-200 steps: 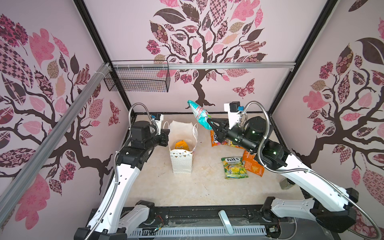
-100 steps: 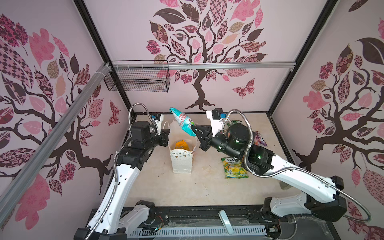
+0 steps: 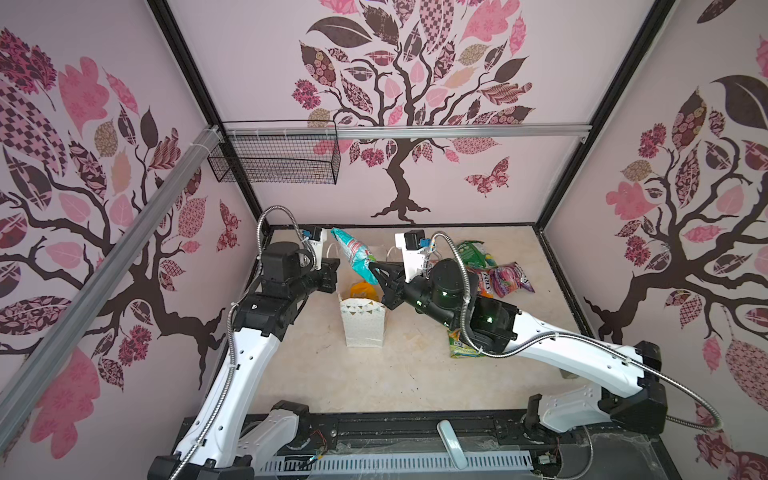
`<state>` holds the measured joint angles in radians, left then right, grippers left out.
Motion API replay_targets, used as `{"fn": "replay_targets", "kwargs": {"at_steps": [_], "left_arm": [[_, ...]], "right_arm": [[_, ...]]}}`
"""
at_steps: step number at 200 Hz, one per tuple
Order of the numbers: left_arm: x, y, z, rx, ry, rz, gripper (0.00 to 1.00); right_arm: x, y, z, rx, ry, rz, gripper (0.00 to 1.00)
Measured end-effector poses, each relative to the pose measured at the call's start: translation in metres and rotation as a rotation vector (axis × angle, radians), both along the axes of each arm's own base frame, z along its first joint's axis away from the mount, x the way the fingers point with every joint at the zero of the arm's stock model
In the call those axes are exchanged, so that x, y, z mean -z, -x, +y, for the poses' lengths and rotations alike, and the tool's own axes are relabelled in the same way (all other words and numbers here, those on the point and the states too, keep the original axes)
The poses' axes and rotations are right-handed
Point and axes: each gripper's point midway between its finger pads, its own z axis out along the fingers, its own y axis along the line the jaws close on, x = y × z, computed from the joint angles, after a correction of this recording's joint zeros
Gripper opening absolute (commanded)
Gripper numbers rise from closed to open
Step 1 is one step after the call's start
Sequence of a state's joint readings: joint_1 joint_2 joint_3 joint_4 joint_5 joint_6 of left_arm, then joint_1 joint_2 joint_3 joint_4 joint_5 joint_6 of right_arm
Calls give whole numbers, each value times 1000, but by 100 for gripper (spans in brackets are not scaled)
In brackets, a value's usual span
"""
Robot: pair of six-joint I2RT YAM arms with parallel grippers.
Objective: Place the snacks into the paper bag
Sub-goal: Place the snack in the paper bag.
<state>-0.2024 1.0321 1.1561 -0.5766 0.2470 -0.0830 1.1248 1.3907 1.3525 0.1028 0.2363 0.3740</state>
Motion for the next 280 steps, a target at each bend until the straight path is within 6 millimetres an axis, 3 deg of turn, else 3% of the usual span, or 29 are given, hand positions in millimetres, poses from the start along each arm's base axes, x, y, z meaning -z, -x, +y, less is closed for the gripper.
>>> {"fn": "replay_targets", "kwargs": {"at_steps": [79, 189, 280], "left_arm": [[0, 0, 0, -2, -1, -1, 0], [0, -1, 2, -9, -5, -1, 0], [0, -1, 2, -10, -5, -2, 0]], "right_arm": [[41, -17, 6, 77, 15, 53, 0], [71, -35, 15, 130, 36, 74, 0], [83, -38, 17, 134, 38, 94, 5]]}}
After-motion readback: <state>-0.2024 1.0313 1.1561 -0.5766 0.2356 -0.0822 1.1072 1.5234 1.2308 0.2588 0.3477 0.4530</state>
